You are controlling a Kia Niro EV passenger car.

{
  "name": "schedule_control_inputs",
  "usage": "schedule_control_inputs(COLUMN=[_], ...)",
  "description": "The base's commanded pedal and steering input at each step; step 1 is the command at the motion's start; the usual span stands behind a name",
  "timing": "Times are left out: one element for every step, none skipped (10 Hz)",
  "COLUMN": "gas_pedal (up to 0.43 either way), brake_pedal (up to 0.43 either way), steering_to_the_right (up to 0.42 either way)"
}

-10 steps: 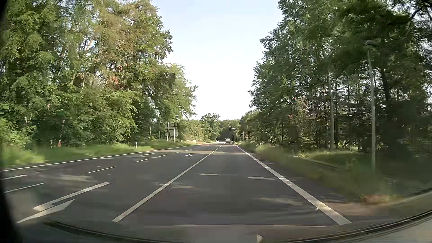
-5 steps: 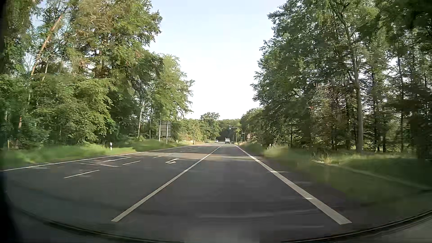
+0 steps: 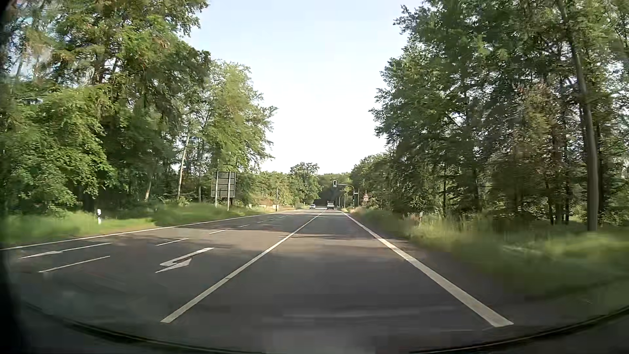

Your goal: Follow the waypoints while adhering to traffic rules and regulations

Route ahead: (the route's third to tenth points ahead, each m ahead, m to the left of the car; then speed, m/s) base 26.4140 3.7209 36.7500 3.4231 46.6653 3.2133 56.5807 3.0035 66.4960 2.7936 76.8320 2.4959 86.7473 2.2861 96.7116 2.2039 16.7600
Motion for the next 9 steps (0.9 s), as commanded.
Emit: schedule_control_inputs(gas_pedal=[0.268, 0.268, 0.268, 0.268, 0.268, 0.268, 0.268, 0.268, 0.268], brake_pedal=[0.030, 0.030, 0.030, 0.030, 0.030, 0.024, 0.030, 0.030, 0.024], steering_to_the_right=[0.001, 0.001, 0.002, 0.002, 0.002, 0.001, 0.001, 0.002, 0.001])
